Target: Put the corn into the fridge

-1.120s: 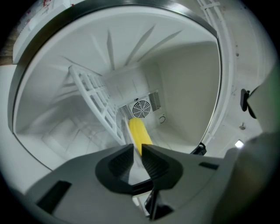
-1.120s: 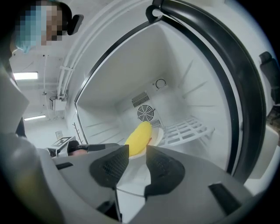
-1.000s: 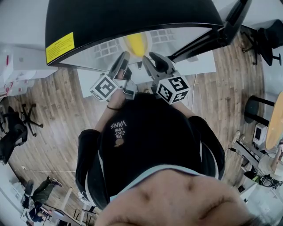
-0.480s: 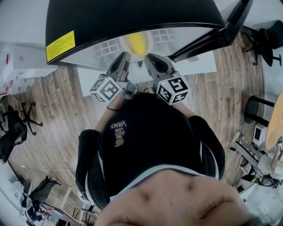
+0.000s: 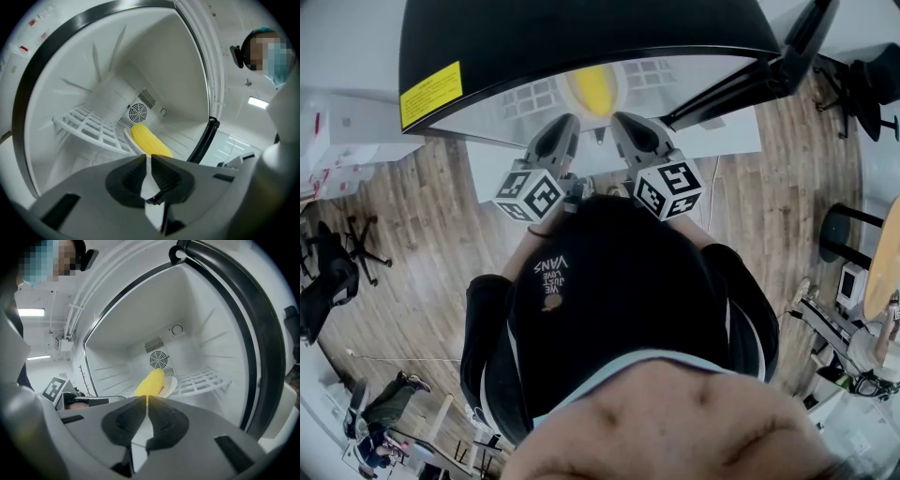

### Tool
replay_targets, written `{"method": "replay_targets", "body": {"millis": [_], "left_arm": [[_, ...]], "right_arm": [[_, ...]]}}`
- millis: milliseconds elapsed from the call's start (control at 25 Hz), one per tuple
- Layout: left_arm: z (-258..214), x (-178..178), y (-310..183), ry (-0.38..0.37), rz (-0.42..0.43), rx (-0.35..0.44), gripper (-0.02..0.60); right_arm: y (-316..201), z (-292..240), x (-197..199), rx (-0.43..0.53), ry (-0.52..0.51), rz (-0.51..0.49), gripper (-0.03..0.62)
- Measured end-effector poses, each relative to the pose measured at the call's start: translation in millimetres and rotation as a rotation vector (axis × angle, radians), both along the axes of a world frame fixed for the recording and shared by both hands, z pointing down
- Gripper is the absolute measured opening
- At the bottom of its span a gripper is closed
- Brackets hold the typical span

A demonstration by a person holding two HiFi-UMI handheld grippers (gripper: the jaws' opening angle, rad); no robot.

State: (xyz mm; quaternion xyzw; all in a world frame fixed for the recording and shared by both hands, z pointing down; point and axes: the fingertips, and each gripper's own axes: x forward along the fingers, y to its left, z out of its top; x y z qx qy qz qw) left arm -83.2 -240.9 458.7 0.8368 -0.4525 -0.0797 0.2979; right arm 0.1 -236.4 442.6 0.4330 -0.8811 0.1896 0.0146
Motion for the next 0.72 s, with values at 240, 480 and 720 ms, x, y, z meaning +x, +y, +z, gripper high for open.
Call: {"method": "replay_targets", "body": {"millis": [240,480,720], "left_arm": [[-1.6,4.4,-1.1,-0.002,0.019,0.008,0.04],[-2.5,7.4,-6.4,0.002,0.026,0.011,0.04],[-1.0,8.1,-11.2,0.0,0.03,0.009,0.04]], "right_arm": [[-1.8,0.1,-1.7,-0.006,-0.005,0.004,0.021],[-7.4,0.8,-2.0,-0.006,-0.006,0.008,0.018],[-14.4,1.6,-2.6,-0.004,-0.005,0.015,0.018]]}}
